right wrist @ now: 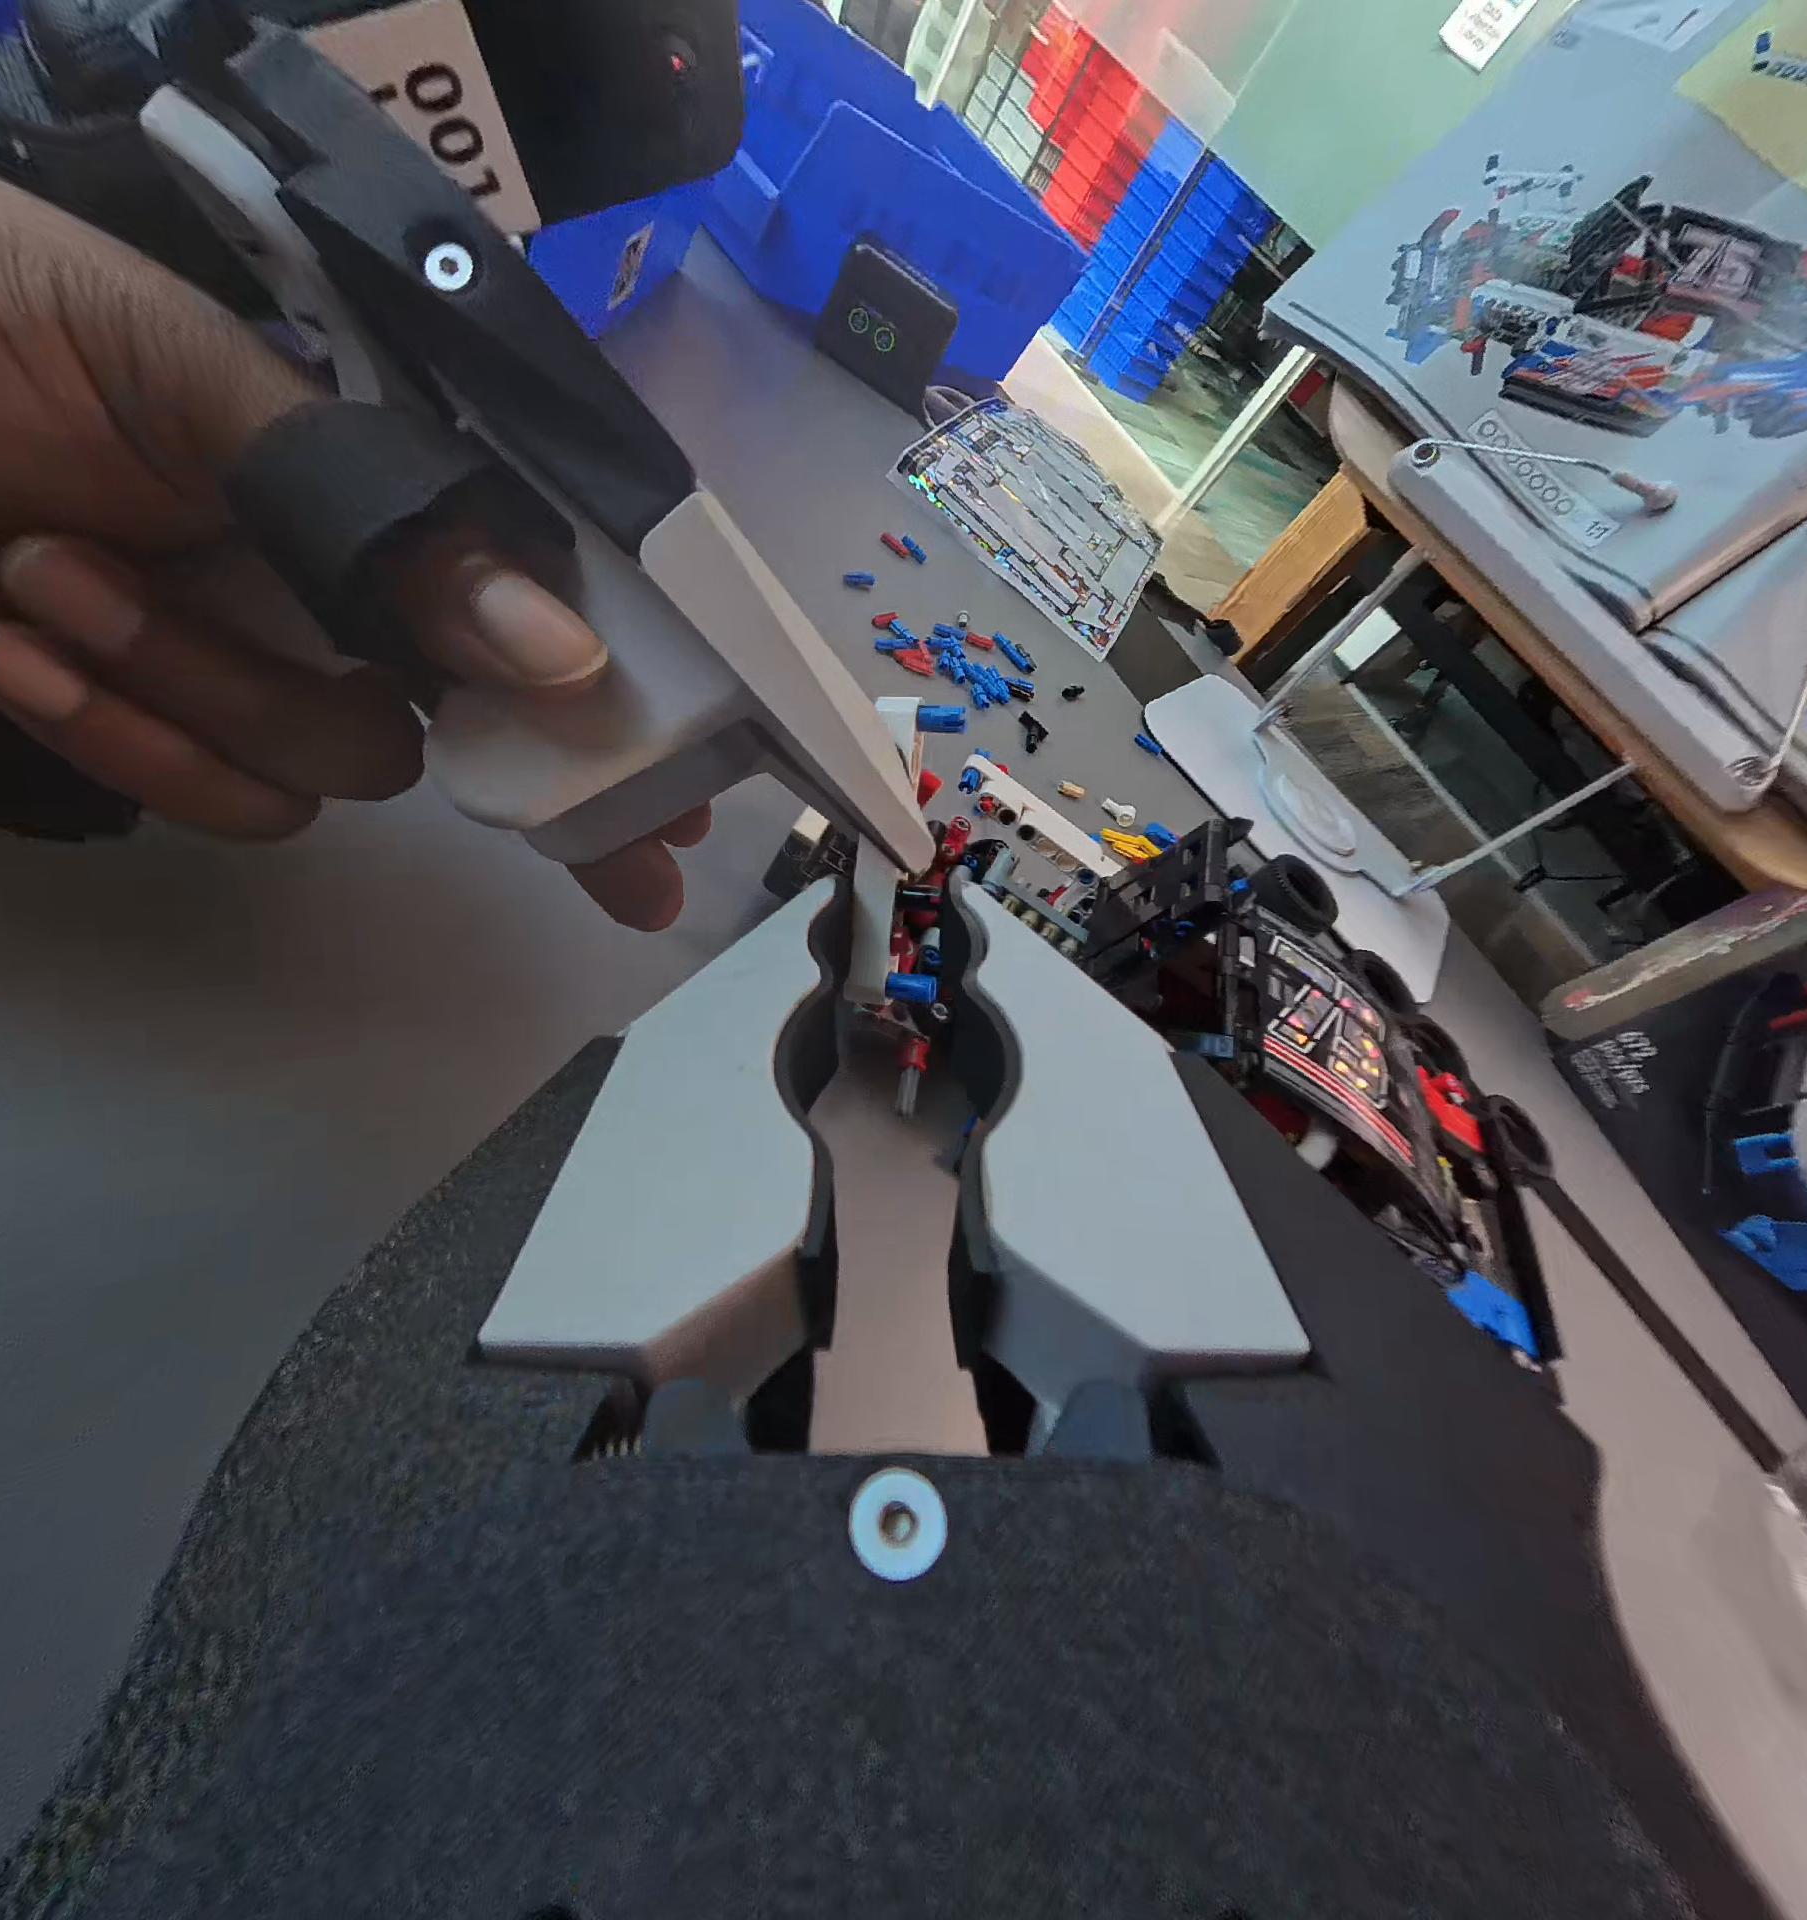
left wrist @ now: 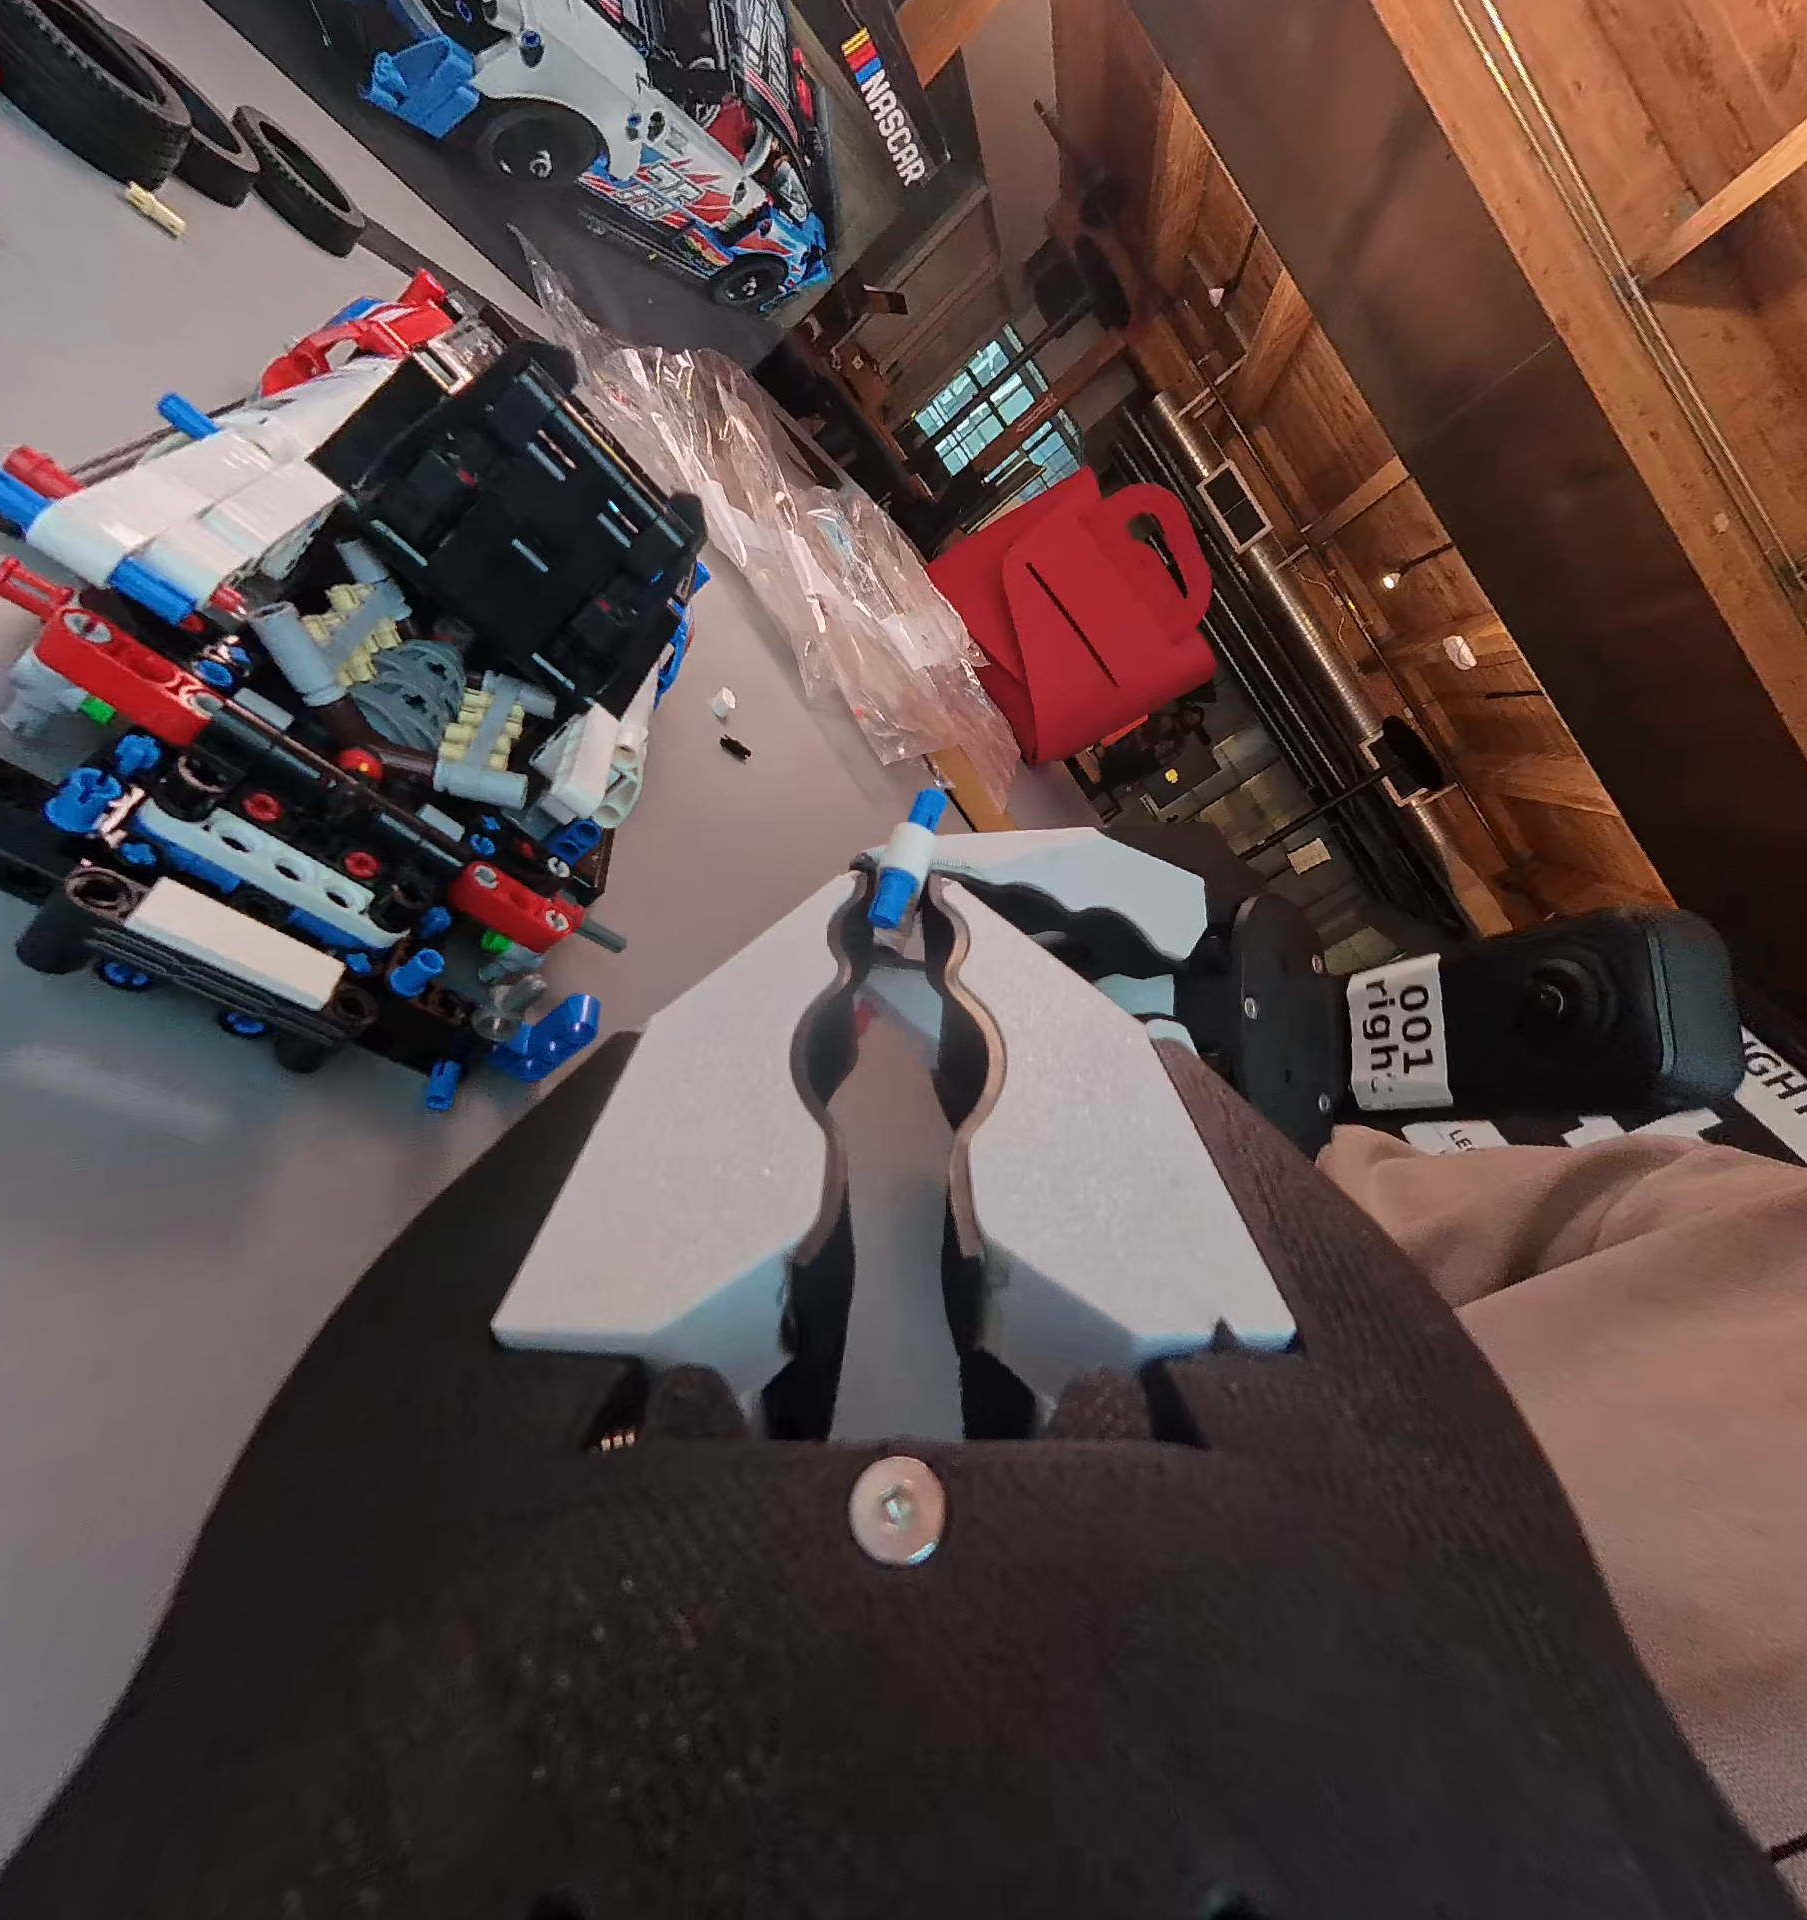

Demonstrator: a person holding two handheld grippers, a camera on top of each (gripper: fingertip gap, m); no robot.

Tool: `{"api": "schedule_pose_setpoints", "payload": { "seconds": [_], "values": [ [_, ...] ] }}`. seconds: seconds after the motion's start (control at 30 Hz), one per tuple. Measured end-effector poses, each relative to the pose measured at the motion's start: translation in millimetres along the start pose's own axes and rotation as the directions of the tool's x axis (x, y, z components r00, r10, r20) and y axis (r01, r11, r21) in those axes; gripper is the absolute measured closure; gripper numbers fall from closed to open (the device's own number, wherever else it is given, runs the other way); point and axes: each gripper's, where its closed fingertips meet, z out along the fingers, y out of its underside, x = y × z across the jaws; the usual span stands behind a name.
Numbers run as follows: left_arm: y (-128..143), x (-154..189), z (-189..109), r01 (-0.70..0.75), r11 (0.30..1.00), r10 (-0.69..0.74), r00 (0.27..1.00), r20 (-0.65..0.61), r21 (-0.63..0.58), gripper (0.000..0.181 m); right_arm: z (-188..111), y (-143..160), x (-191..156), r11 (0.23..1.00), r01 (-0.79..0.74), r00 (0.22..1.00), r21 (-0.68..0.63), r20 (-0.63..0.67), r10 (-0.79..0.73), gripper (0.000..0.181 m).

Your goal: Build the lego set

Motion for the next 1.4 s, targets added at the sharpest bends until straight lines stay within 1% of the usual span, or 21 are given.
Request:
{"api": "schedule_pose_setpoints", "payload": {
  "seconds": [0.03,0.1,0.17,0.23,0.33,0.47,0.53,0.67,0.8,0.9,0.97,1.0,1.07,1.1,1.17,1.2,1.23,1.27,1.3,1.33,1.4],
  "values": [
    [-2,0,0,-0.02,1.0,0.02,1.0,-0.007,-0.005,0.174,0,-2,0,0.996,-0.083,0.996,0.029,0.04,0.081,0.166],
    [-5,3,1,-0.057,0.998,0.057,0.998,-0.03,-0.021,0.175,-4,-7,5,0.965,-0.248,0.961,0.083,0.143,0.235,0.165],
    [-5,13,1,-0.064,0.997,0.06,0.994,-0.093,-0.043,0.175,-14,-13,9,0.935,-0.33,0.927,0.13,0.231,0.295,0.167],
    [-3,14,0,-0.072,0.996,0.067,0.992,-0.104,-0.043,0.175,-16,-12,9,0.921,-0.37,0.908,0.123,0.26,0.33,0.167],
    [-2,18,0,-0.078,0.996,0.071,0.988,-0.136,-0.045,0.175,-19,-13,9,0.916,-0.375,0.91,0.139,0.246,0.335,0.168],
    [-7,28,-3,-0.094,0.996,0.091,0.978,-0.19,-0.006,0.17,-23,-19,13,0.911,-0.365,0.922,0.193,0.21,0.325,0.167],
    [-8,31,-4,-0.124,0.992,0.124,0.974,-0.191,0.011,0.173,-25,-23,14,0.905,-0.364,0.925,0.219,0.199,0.324,0.167],
    [-10,33,-5,-0.16,0.987,0.162,0.97,-0.181,0.03,0.176,-27,-27,16,0.926,-0.285,0.957,0.247,0.124,0.262,0.167],
    [-12,31,-3,-0.12,0.992,0.127,0.976,-0.179,0.049,0.176,-27,-26,17,0.956,-0.161,0.987,0.244,0.012,0.163,0.167],
    [-12,28,-2,-0.104,0.993,0.113,0.978,-0.174,0.061,0.176,-26,-25,17,0.966,-0.107,0.992,0.234,-0.041,0.12,0.168],
    [-11,26,-2,-0.13,0.99,0.136,0.978,-0.16,0.045,0.176,-23,-23,16,0.966,-0.125,0.991,0.228,-0.021,0.134,0.167],
    [-12,26,-3,-0.163,0.986,0.166,0.974,-0.157,0.029,0.176,-23,-23,14,0.959,-0.161,0.987,0.233,0.022,0.161,0.167],
    [-15,25,-7,-0.264,0.965,0.261,0.955,-0.141,0.0,0.176,-26,-22,15,0.943,-0.245,0.964,0.227,0.158,0.213,0.168],
    [-17,25,-9,-0.318,0.948,0.313,0.94,-0.134,-0.021,0.176,-31,-17,23,0.941,-0.266,0.952,0.209,0.211,0.223,0.171],
    [-19,21,-15,-0.399,0.915,0.392,0.914,-0.108,-0.064,0.176,-40,15,63,0.952,-0.296,0.942,0.08,0.189,0.277,0.171],
    [-21,20,-18,-0.417,0.906,0.41,0.907,-0.1,-0.066,0.176,-46,39,80,0.948,-0.317,0.928,-0.024,0.197,0.316,0.171],
    [-20,19,-20,-0.416,0.906,0.408,0.907,-0.105,-0.076,0.176,-53,67,93,0.93,-0.337,0.91,-0.145,0.204,0.361,0.169],
    [-20,18,-22,-0.406,0.91,0.397,0.911,-0.108,-0.081,0.176,-60,97,107,0.902,-0.349,0.898,-0.255,0.183,0.399,0.169],
    [-19,17,-22,-0.395,0.915,0.386,0.916,-0.109,-0.083,0.176,-65,124,120,0.875,-0.357,0.895,-0.327,0.148,0.42,0.168],
    [-16,16,-21,-0.385,0.918,0.374,0.92,-0.116,-0.095,0.176,-69,146,128,0.856,-0.363,0.891,-0.368,0.132,0.435,0.168],
    [-9,13,-18,-0.379,0.916,0.365,0.924,-0.115,-0.135,0.176,-70,178,133,0.812,-0.388,0.871,-0.435,0.114,0.478,0.167]
  ]
}}
